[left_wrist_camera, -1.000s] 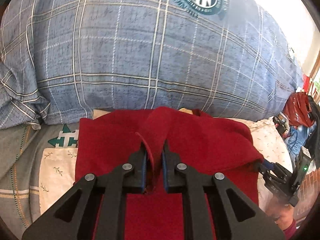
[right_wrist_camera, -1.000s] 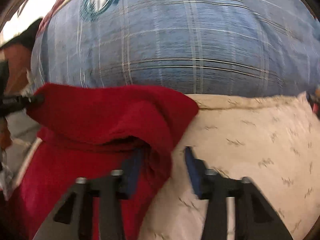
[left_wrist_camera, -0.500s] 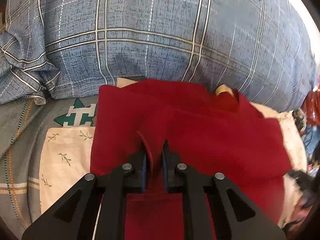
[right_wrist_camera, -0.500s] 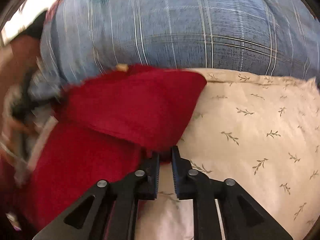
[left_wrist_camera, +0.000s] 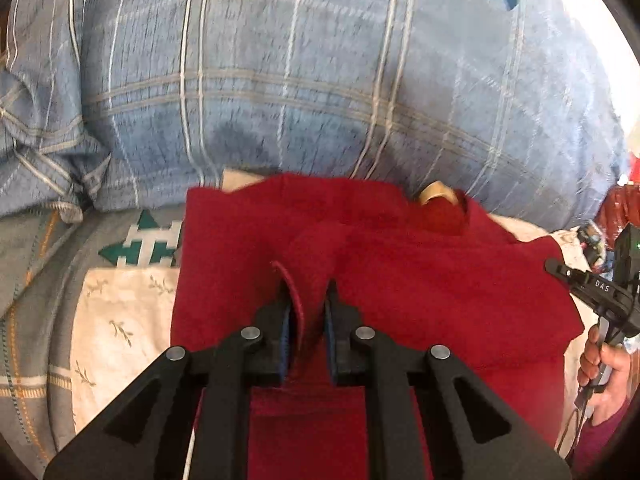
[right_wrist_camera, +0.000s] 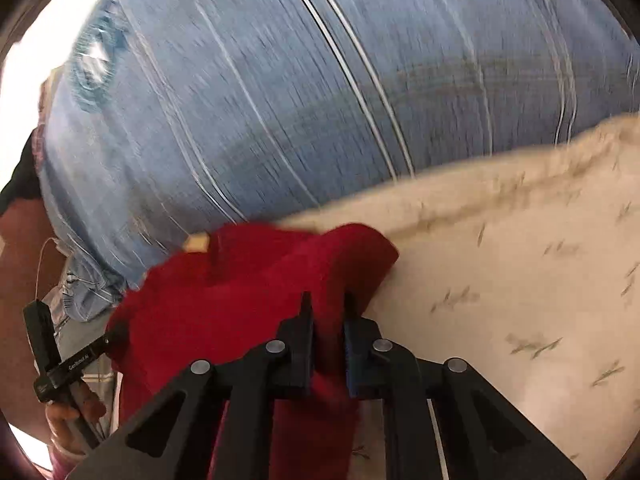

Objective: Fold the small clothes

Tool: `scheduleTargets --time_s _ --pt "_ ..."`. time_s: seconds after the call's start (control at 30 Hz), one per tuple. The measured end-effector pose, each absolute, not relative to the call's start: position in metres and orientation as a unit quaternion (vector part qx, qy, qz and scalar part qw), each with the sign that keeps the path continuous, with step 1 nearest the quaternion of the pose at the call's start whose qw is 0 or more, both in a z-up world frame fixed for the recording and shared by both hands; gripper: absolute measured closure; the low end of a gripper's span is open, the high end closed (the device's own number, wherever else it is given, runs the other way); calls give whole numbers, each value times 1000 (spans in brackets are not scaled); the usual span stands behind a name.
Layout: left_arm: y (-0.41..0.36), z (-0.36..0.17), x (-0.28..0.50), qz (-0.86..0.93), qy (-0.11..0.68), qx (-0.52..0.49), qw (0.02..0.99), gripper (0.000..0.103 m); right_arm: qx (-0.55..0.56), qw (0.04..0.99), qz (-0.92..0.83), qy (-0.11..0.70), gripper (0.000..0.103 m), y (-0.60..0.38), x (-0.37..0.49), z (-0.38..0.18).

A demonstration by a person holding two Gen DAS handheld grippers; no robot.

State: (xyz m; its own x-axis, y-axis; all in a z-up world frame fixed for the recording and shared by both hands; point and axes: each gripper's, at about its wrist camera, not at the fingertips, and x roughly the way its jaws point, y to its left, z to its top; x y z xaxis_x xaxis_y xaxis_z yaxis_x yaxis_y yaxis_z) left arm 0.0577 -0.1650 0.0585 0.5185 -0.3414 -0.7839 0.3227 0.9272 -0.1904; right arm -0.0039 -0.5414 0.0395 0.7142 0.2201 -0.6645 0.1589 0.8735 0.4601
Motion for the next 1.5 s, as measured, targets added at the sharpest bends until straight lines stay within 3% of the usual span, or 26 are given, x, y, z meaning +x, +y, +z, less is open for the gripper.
scheduleTargets --time_s 0.13,0.23,0.3,0.33,0.37,0.47,0.6,0.67,0.8,0.9,1.03,1.13,1.2,1.37,1.5 --pt "-171 45 65 -169 457 7 873 85 135 914 -61 377 93 -531 -3 42" --pt "-170 36 72 -158 471 -2 868 84 167 898 -63 401 83 -543 -3 32" --pt "-168 42 67 -149 462 2 874 68 166 907 -72 381 82 -542 -22 50" --pt "-166 46 65 -143 453 4 880 51 160 912 -67 372 82 -538 -29 57" --pt "-164 50 62 -137 442 1 886 40 155 917 -50 365 82 -530 -37 66" --pt "-164 58 61 -131 428 -6 894 40 135 915 20 380 83 -502 -55 72" --pt "-175 38 61 -125 451 28 883 40 63 891 6 449 89 -478 -73 40" --pt "-181 26 59 -118 458 59 879 39 68 899 5 434 89 -482 -84 36" --pt "-171 36 48 -119 441 62 888 39 122 905 4 407 79 -497 -97 58" --pt "-165 44 50 -114 432 40 894 38 97 916 -1 389 67 -488 -87 73" --pt "-162 38 66 -92 439 30 893 38 96 921 -7 377 67 -475 -46 72" --pt "-163 25 77 -77 454 36 887 26 92 907 -37 409 68 -476 -6 45" --pt "-159 23 78 -79 455 26 887 25 103 894 -51 434 68 -483 11 26" --pt "-144 35 62 -87 445 32 891 26 117 901 -34 416 67 -482 -22 48" --pt "-130 40 42 -97 441 25 892 26 83 906 -23 415 60 -461 -61 58"
